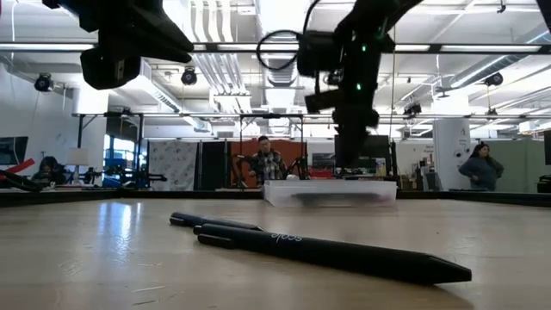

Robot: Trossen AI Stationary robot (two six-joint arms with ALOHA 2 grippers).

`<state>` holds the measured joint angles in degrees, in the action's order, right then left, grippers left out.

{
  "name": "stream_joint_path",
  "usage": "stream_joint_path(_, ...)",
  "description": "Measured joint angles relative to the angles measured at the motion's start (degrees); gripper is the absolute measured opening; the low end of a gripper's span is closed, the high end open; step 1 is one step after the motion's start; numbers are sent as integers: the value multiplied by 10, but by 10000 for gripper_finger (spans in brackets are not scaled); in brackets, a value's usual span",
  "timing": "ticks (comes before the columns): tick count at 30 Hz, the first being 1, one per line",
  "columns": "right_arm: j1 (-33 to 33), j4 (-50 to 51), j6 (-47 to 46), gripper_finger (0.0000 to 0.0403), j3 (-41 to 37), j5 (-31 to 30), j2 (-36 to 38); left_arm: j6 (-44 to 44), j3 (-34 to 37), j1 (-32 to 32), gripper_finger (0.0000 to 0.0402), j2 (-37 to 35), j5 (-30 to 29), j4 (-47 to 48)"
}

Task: Pick & place school supplies into a supply box
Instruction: Put the black ballpen into the gray supply box

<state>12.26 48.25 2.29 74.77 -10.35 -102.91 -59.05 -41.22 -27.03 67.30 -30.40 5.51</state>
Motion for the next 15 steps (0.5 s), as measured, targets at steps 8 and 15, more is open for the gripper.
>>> stream_joint_path(8,-9,-20,15,156,-7,-19,3,84,0,1,49,21,57,-1)
stream_joint_path(15,-65,11,7,220,-1,-33,54,275,-14,1,84,99,135,0)
